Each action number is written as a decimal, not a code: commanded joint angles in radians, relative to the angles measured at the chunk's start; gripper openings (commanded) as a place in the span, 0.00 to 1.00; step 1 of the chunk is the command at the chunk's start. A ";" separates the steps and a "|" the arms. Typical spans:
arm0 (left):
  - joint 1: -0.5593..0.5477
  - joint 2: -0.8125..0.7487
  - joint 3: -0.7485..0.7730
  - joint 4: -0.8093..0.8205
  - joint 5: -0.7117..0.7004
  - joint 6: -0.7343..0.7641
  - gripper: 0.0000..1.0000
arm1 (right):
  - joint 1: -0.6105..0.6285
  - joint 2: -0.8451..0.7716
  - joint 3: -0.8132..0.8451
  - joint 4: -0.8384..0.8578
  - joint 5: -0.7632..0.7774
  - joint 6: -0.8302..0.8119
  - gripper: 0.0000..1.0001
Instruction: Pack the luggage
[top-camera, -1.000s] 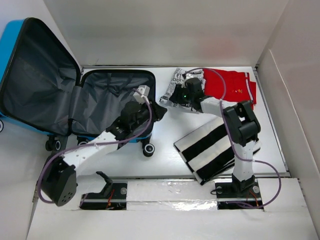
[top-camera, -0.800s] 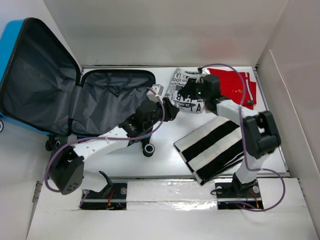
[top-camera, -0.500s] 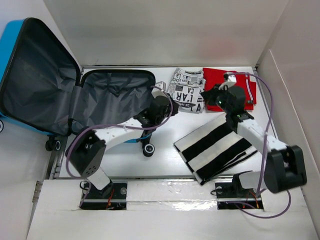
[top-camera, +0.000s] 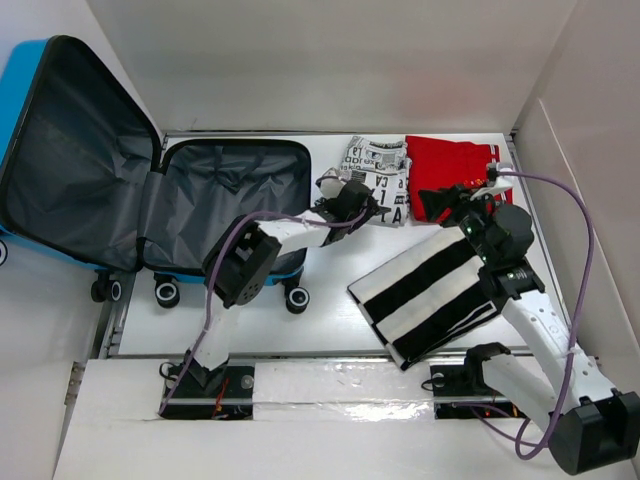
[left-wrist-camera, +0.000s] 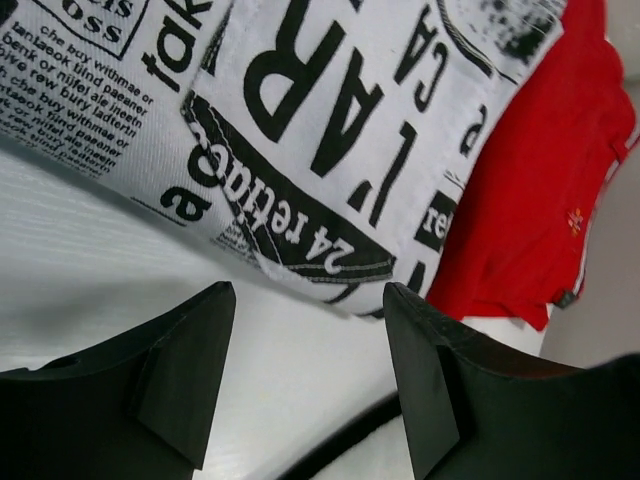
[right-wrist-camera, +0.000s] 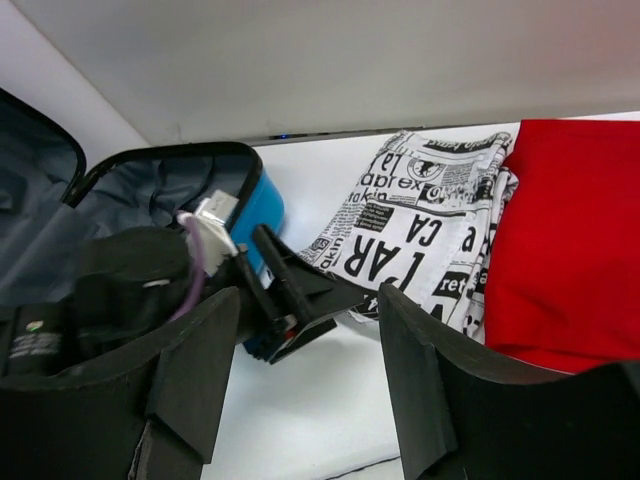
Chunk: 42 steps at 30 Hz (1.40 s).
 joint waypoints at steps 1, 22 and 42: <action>-0.009 0.057 0.151 -0.246 -0.079 -0.140 0.58 | -0.001 -0.024 -0.003 -0.037 -0.009 -0.028 0.63; 0.019 0.305 0.448 -0.627 -0.203 -0.397 0.59 | -0.039 -0.036 -0.011 -0.019 -0.125 -0.014 0.64; 0.059 0.261 0.417 -0.399 -0.309 0.009 0.00 | -0.048 -0.073 -0.026 -0.002 -0.161 -0.007 0.60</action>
